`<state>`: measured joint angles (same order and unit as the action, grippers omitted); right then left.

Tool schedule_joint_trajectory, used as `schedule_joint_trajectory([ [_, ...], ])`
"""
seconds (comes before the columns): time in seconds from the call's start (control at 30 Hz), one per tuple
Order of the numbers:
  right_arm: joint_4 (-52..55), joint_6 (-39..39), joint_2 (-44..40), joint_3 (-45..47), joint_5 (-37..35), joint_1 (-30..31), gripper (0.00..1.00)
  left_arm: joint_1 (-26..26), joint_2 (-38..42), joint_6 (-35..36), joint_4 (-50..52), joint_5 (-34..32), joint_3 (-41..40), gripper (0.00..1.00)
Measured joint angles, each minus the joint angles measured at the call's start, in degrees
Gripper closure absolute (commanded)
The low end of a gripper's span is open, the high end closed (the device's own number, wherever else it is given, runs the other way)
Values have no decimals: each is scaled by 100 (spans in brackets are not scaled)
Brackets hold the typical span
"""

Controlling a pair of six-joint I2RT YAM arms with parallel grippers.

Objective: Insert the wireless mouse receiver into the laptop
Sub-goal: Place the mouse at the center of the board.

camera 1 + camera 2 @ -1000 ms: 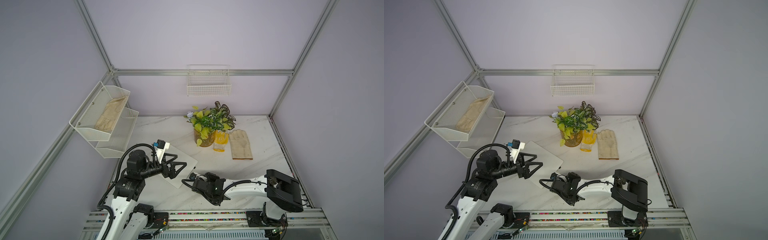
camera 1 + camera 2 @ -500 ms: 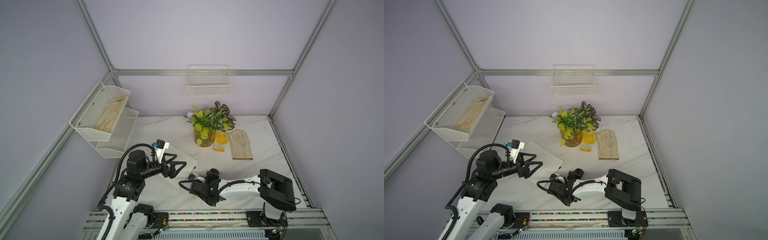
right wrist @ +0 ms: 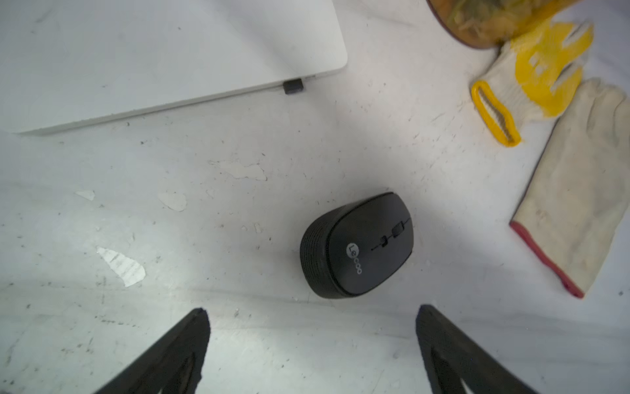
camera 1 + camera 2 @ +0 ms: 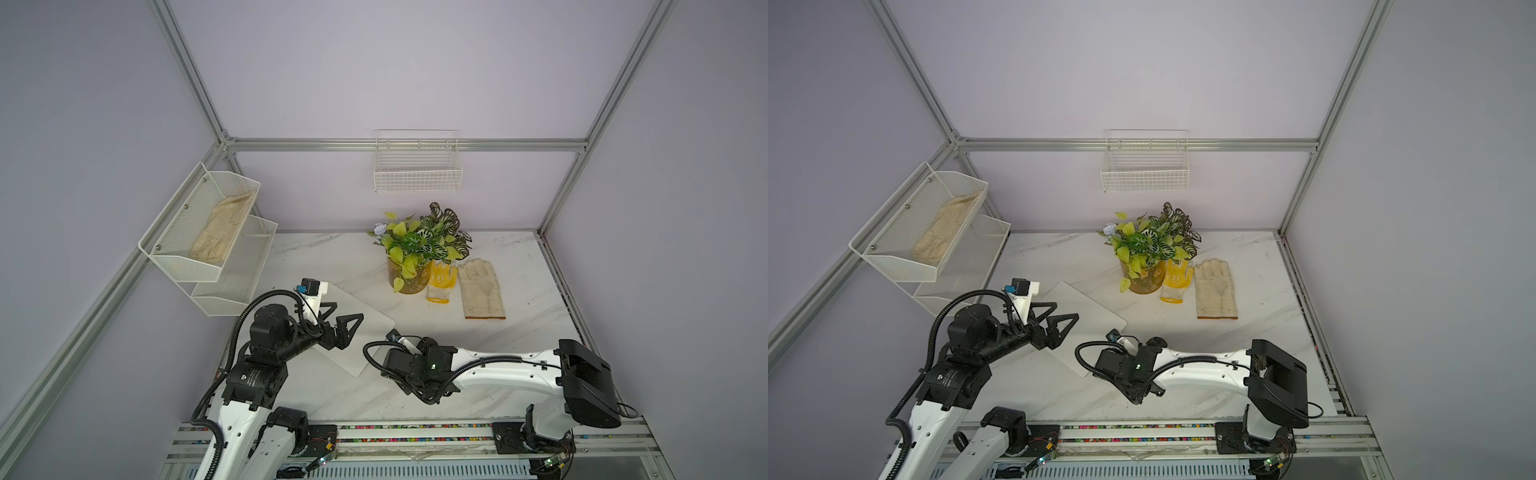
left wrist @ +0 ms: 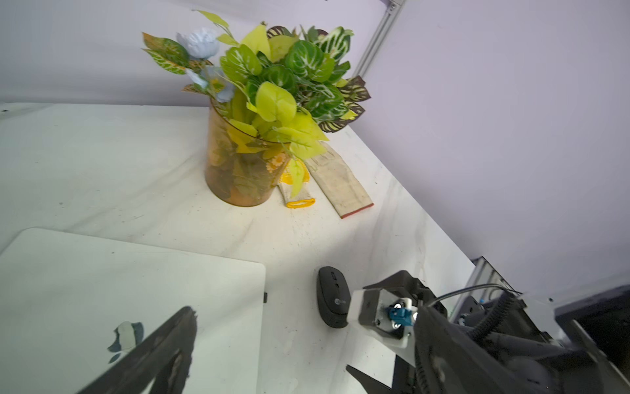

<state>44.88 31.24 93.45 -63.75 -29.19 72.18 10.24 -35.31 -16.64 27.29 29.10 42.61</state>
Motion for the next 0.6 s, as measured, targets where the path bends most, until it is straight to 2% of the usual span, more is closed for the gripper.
schedule_joint_trajectory([
  [0.17,87,1615,0,214,737,-719,3,35,-116,122,94,-1040,0,0],
  [0.27,-223,2218,-57,621,1139,-1215,3,87,-243,184,149,-1464,0,0],
  [0.37,-472,2577,-50,807,1397,-1432,3,131,-380,264,168,-1694,0,0],
  [0.6,-1123,2988,254,754,1556,-1517,3,155,-459,282,210,-1832,0,0],
])
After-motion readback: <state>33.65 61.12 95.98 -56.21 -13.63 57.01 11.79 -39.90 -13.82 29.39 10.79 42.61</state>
